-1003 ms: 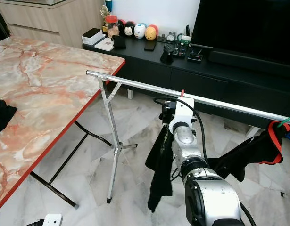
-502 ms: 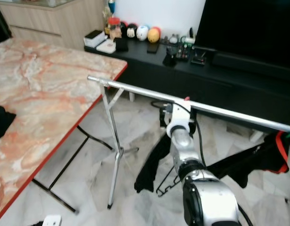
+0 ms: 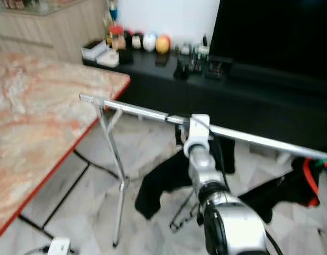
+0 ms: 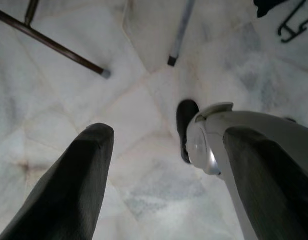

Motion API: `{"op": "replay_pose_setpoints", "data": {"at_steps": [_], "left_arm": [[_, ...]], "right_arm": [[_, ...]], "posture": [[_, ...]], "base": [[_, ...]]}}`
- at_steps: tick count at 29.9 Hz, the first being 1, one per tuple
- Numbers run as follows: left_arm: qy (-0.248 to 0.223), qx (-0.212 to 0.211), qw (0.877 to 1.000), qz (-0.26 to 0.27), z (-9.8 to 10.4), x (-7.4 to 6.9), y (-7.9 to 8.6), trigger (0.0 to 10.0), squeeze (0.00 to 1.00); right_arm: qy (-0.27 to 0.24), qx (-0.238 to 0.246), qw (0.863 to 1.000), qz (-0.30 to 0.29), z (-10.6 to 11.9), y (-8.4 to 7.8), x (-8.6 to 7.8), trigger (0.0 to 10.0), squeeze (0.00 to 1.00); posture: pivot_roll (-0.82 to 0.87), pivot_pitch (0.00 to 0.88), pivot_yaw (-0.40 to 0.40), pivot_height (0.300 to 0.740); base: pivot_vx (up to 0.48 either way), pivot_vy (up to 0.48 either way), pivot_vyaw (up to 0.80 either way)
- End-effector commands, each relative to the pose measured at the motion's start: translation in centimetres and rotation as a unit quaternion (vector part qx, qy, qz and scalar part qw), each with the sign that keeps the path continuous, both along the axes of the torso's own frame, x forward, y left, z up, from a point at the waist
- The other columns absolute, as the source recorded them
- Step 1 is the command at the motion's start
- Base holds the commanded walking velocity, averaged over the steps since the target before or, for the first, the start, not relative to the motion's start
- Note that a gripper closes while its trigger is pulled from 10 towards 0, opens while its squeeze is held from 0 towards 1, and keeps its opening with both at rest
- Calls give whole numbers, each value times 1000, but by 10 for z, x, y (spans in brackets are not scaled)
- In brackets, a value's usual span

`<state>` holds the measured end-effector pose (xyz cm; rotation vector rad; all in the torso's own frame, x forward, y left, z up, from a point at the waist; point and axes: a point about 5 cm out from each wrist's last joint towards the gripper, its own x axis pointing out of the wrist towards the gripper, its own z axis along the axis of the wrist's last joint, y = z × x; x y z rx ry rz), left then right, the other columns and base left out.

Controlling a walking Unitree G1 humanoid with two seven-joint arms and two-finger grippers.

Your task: Hang hanger

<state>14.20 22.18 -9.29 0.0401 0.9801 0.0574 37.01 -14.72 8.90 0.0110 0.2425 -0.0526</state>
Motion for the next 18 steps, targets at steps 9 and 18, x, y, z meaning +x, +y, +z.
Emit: {"op": "replay_pose_setpoints", "data": {"at_steps": [9, 18], "left_arm": [[21, -6, 1000, -8, -4, -9, -1, 10000, 0], [21, -10, 1000, -14, -3, -8, -1, 10000, 0]], "right_arm": [[7, -8, 1000, 24, 0, 12, 1, 10000, 0], [70, -22, 996, -52, -10, 3, -3, 10000, 0]], "posture": [[1, 19, -10, 740], [-8, 25, -9, 740]], "base": [[0, 0, 0], [0, 0, 0]]}}
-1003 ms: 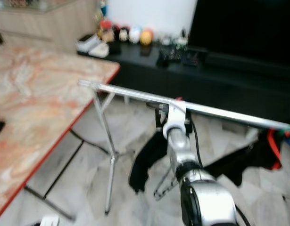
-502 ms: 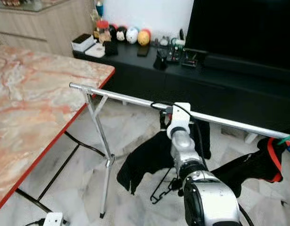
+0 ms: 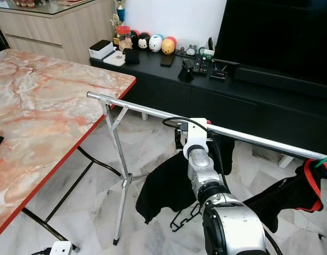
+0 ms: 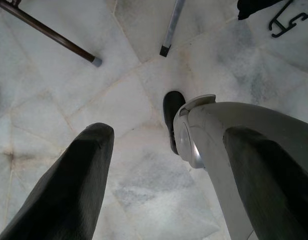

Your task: Hang hanger

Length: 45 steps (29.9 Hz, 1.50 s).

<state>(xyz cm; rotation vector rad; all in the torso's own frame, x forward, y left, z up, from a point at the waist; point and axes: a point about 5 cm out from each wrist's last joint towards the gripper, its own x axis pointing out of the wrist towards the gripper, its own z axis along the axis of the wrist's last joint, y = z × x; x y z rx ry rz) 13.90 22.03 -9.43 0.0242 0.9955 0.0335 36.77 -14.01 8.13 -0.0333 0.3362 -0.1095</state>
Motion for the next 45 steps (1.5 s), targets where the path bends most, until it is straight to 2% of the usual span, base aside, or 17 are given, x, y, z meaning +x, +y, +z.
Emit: {"op": "replay_pose_setpoints", "data": {"at_steps": [1, 6, 20, 25, 32, 38, 45], "left_arm": [[13, 2, 1000, -8, -2, -5, 0, 10000, 0], [13, 4, 1000, -10, -2, -4, 0, 10000, 0], [11, 7, 1000, -23, -1, -3, -1, 10000, 0], [10, 8, 1000, -25, -1, -3, -1, 10000, 0], [11, 9, 999, -32, -1, -2, -1, 10000, 0], [12, 12, 999, -41, -1, -1, -1, 10000, 0], [11, 13, 999, -41, -1, -1, -2, 10000, 0]], "right_arm": [[26, 0, 999, -34, -3, -6, -1, 10000, 0], [23, 8, 996, -87, 2, -12, 1, 10000, 0], [-4, 20, 995, -100, 19, -9, 5, 10000, 0], [-6, 12, 994, -111, 22, -12, 0, 10000, 0], [21, 8, 990, -139, 14, -24, -20, 10000, 0], [53, 11, 991, -121, 3, -23, -30, 10000, 0], [70, 19, 994, -82, -5, -22, -31, 10000, 0]], "posture": [[-15, 29, -7, 740], [-19, 28, -7, 740], [-20, 13, -10, 740], [-21, 12, -11, 740], [-34, 20, -9, 740], [-33, 21, -11, 740], [-31, 21, -13, 740]], "base": [[0, 0, 0], [0, 0, 0], [0, 0, 0], [0, 0, 0], [0, 0, 0], [0, 0, 0], [0, 0, 0]]}}
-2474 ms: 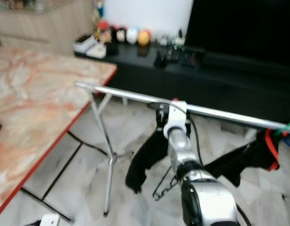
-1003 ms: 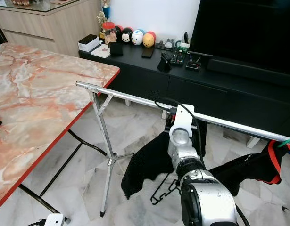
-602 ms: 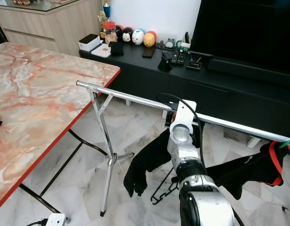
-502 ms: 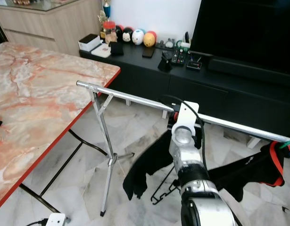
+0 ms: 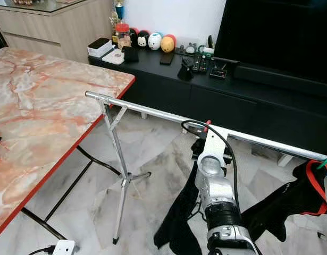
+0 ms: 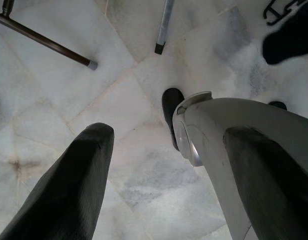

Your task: Hang hanger

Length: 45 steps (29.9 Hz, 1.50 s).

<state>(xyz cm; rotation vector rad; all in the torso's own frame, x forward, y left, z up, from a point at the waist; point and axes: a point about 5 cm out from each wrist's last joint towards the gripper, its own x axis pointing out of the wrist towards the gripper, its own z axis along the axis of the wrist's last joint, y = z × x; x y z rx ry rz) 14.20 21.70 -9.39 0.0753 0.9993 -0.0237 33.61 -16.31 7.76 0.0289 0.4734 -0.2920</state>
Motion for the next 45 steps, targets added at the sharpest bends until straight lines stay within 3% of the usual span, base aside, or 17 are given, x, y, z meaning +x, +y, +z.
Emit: {"op": "replay_pose_setpoints", "data": {"at_steps": [1, 4, 5, 6, 9, 24, 37, 45], "left_arm": [[8, 5, 1000, -6, -1, -3, 1, 10000, 0], [9, 5, 1000, -6, -1, -3, 1, 10000, 0], [9, 5, 1000, -6, -1, -3, 1, 10000, 0], [9, 5, 1000, -7, -1, -3, 1, 10000, 0], [8, 5, 1000, -7, -1, -3, 1, 10000, 0], [8, 9, 1000, -9, -1, -3, 2, 10000, 0], [8, 10, 1000, -11, -1, -3, 3, 10000, 0], [9, 8, 1000, -12, -1, -3, 3, 10000, 0]], "right_arm": [[0, 5, 1000, 20, -2, 2, 1, 10000, 0], [-4, 4, 1000, 28, -3, 1, 1, 10000, 0], [-7, 4, 999, 34, -4, 1, 1, 6353, 0], [-14, 6, 999, 49, -4, 3, 2, 0, 0], [-20, 15, 997, 76, -7, 7, 4, 0, 0], [-12, 8, 996, 91, -15, 4, 6, 0, 0], [-58, 19, 992, 107, -6, 11, 12, 0, 0], [-41, 15, 993, 110, -13, 11, 10, 0, 0]], "posture": [[-35, 19, -14, 740], [-31, 21, -13, 740], [-31, 21, -13, 740], [-31, 19, -12, 740], [-25, 20, -13, 740], [-22, 21, -10, 740], [-24, 33, -8, 740], [-23, 31, -6, 740]], "base": [[0, 0, 0], [0, 0, 0], [0, 0, 0], [0, 0, 0], [0, 0, 0], [0, 0, 0], [0, 0, 0], [0, 0, 0]]}}
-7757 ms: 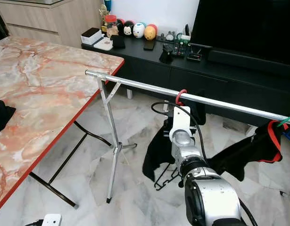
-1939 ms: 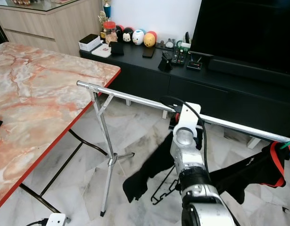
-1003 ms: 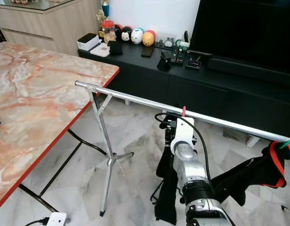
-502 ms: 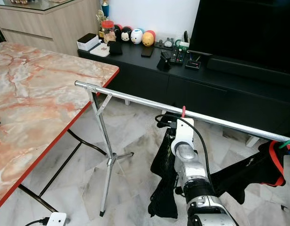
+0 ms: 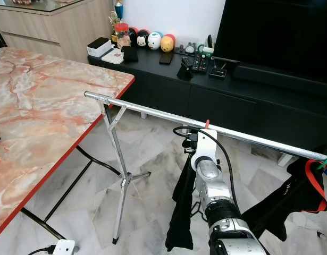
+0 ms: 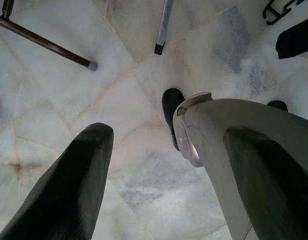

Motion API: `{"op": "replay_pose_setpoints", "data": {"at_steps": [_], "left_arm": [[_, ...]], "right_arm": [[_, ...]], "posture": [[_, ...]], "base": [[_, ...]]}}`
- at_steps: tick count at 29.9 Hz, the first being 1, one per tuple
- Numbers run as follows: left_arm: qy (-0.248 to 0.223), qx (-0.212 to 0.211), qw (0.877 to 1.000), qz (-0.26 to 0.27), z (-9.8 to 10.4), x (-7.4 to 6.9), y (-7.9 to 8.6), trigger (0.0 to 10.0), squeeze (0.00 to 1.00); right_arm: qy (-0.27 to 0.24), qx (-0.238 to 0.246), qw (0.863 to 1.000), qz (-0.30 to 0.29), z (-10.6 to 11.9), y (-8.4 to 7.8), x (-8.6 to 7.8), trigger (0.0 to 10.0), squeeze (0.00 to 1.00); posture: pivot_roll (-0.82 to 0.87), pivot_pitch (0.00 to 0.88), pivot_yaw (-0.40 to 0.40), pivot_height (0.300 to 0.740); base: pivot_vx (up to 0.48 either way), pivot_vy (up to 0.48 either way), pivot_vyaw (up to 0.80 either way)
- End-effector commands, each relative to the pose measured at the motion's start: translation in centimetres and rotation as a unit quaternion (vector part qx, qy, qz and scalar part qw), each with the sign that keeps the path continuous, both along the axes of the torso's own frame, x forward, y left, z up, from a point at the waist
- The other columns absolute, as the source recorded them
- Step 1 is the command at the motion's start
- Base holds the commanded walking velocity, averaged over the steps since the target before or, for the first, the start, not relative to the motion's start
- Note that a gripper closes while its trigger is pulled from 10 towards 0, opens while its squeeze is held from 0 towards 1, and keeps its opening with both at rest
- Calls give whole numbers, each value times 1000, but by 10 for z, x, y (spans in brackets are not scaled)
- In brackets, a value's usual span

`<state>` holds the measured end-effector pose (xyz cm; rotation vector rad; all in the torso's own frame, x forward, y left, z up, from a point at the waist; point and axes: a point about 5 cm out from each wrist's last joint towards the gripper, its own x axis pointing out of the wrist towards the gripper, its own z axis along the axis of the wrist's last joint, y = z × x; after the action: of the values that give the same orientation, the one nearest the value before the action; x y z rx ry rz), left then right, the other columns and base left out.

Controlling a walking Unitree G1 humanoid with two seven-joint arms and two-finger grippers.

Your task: Hang hanger

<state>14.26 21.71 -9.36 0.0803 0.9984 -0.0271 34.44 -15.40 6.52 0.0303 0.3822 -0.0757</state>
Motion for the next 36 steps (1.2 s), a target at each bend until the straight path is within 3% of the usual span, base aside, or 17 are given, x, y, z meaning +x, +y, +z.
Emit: {"op": "replay_pose_setpoints", "data": {"at_steps": [1, 18, 24, 25, 26, 32, 36], "left_arm": [[10, 7, 1000, -10, -1, -4, 3, 10000, 0], [13, 4, 1000, -12, -2, -5, 2, 10000, 0], [10, 6, 1000, -9, -2, -6, 2, 10000, 0], [10, 5, 1000, -9, -2, -6, 2, 10000, 0], [11, 5, 1000, -11, -2, -6, 2, 10000, 0], [13, 10, 1000, -6, -2, -7, 4, 10000, 0], [12, 13, 1000, -3, -2, -8, 4, 10000, 0]], "right_arm": [[9, -6, 1000, 6, -1, 2, 1, 0, 0], [-7, 2, 1000, 4, -1, 4, 1, 0, 0], [-87, -4, 996, 10, 7, 0, -2, 0, 0], [-109, -7, 994, 9, 11, -2, -3, 2549, 0], [-120, -10, 993, 12, 11, -3, -5, 10000, 0], [-170, -35, 985, 21, 14, -12, -19, 10000, 0], [-186, -46, 980, 50, 9, -6, -30, 10000, 0]], "posture": [[-23, 31, -6, 740], [-19, 12, -9, 740], [-16, 10, -13, 740], [-22, 10, -11, 740], [-22, 10, -11, 740], [-26, 23, -8, 740], [-28, 25, -10, 740]], "base": [[0, 0, 0], [0, 0, 0], [0, 0, 0], [0, 0, 0], [0, 0, 0], [0, 0, 0], [0, 0, 0]]}}
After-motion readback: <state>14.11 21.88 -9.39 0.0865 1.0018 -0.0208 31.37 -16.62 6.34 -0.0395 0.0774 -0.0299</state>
